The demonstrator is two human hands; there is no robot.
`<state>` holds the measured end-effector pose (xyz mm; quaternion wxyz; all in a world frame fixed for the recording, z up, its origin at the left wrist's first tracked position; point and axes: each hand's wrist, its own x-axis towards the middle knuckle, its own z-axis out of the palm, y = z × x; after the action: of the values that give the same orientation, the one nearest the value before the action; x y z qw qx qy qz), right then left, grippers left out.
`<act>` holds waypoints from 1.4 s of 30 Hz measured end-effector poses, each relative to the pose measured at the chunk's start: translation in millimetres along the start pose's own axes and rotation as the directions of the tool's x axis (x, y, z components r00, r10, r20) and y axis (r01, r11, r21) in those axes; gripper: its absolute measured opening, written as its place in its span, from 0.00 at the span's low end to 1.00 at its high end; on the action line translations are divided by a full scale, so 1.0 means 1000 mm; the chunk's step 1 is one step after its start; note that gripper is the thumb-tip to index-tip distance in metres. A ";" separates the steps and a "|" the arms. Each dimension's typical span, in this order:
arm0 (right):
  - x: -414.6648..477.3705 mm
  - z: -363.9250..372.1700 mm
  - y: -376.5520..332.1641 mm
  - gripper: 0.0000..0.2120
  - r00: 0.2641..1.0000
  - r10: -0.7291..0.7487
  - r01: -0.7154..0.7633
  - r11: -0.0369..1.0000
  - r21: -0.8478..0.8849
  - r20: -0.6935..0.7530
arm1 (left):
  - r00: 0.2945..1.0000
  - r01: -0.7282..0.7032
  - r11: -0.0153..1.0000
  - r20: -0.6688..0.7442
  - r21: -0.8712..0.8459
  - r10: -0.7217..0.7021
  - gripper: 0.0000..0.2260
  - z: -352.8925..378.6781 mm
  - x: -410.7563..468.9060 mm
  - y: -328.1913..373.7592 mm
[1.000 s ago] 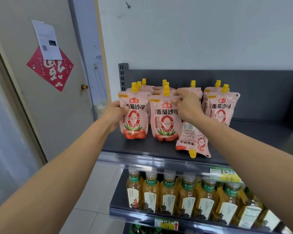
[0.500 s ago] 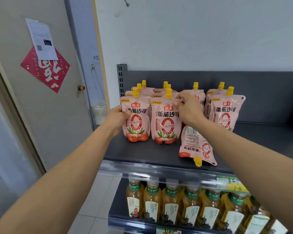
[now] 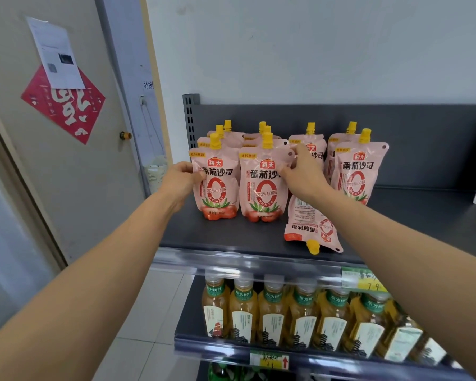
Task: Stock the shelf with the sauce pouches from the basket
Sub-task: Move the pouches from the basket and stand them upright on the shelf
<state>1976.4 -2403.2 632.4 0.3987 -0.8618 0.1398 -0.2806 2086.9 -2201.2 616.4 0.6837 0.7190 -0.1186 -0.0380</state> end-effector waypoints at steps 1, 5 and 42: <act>-0.002 -0.001 0.000 0.19 1.000 0.002 -0.002 1.000 0.003 0.001 | 1.000 -0.006 1.000 -0.017 0.015 0.006 0.04 -0.001 -0.001 0.000; -0.013 -0.007 -0.001 0.18 1.000 0.002 -0.002 1.000 0.000 -0.024 | 0.987 -0.038 0.993 -0.150 0.115 0.055 0.12 -0.005 -0.008 0.003; -0.356 -0.030 0.299 0.13 0.474 0.455 0.126 0.812 -0.570 0.753 | 0.691 -0.005 0.618 0.449 0.786 -0.566 0.07 0.169 -0.339 -0.293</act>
<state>1667.4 -2448.3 287.0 0.1719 -0.9388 0.0817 0.2872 1756.2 -2279.0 278.4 0.2270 0.8765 -0.2339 -0.3544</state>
